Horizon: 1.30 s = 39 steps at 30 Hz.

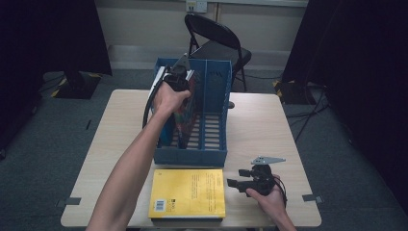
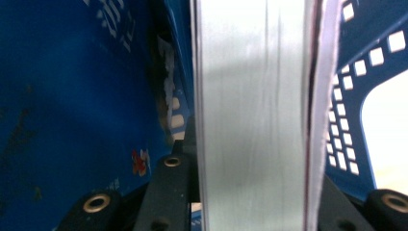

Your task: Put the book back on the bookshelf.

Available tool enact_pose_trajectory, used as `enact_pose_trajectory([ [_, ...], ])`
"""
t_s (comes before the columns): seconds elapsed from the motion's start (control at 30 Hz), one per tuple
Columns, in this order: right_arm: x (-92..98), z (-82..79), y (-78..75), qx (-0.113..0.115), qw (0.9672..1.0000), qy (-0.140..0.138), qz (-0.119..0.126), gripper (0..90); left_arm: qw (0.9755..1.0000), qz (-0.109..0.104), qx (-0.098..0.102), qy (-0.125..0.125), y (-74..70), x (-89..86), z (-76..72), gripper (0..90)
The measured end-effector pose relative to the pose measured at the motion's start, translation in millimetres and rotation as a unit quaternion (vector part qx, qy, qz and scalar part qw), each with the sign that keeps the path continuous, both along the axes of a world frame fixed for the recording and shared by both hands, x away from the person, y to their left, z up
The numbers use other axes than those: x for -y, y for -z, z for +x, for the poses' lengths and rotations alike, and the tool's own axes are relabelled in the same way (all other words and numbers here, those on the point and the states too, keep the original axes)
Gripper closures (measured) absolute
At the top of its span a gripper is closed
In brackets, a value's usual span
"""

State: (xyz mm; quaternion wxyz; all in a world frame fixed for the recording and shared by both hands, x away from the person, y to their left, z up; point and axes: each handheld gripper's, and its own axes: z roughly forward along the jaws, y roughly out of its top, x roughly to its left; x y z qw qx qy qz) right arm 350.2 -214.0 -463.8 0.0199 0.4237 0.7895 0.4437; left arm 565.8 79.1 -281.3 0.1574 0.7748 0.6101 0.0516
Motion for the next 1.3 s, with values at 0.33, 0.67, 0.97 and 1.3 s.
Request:
enact_pose_trajectory([
  [0.33, -1.0, 0.0, 0.1, 0.001, 1.0000, -0.003, -0.002, 24.8, 0.9996, 0.014, 0.017, -0.017, 2.6, 13.1, -2.9, 73.5],
  [0.67, -0.9, 0.1, 0.2, -0.001, 1.0000, -0.002, 0.000, 24.8, 0.9988, 0.011, 0.034, -0.032, 1.5, 13.3, 2.9, 73.6],
  [0.97, -1.7, -0.5, 0.6, -0.002, 1.0000, -0.006, -0.002, 24.7, 0.9980, 0.010, 0.048, -0.039, 2.4, 16.6, 3.3, 73.5],
  [1.3, -3.4, -1.1, 0.8, -0.003, 1.0000, -0.006, -0.006, 24.7, 0.9976, -0.002, 0.067, -0.015, 2.6, 9.9, -8.9, 70.6],
])
